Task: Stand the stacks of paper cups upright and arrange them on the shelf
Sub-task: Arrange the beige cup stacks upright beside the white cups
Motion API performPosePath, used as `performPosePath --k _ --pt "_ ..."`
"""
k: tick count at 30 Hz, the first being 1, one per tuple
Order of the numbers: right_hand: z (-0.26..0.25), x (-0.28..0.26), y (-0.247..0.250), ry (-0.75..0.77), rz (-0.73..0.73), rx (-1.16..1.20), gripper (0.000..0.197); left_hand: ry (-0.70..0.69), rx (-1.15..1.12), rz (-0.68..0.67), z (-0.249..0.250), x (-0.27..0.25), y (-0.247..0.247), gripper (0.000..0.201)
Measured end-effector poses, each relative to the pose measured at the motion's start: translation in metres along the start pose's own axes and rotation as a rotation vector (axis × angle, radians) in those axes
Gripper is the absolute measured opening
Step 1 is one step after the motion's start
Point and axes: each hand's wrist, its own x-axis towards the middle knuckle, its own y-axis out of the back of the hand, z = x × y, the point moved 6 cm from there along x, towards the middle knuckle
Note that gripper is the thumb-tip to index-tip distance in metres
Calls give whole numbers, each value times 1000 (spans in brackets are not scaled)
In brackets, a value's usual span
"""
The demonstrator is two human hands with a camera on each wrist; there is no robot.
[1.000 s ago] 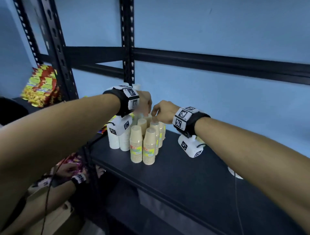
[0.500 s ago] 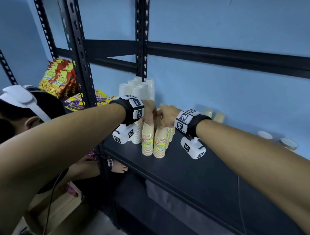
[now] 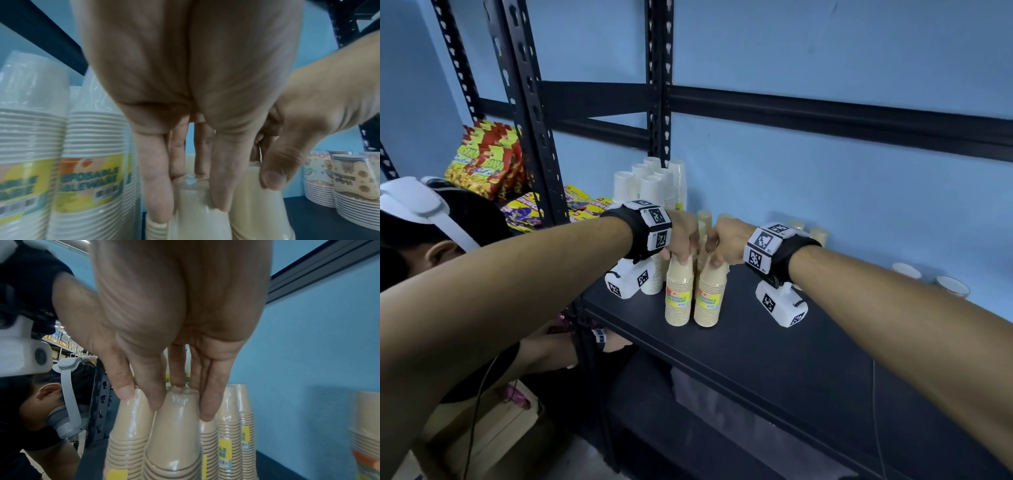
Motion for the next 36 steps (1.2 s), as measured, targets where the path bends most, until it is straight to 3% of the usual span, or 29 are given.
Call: performPosePath --k 14,19,25,36 --pt "89 -33 33 -224 4 -105 25 -234 76 0 89 39 16 33" --pt "130 -42 45 -341 88 -101 25 -278 92 57 115 56 23 24" --pt "164 -53 55 -448 66 -179 37 -328 59 83 143 78 25 25" --pt "221 -46 59 -577 110 -157 31 -382 108 130 186 113 27 26"
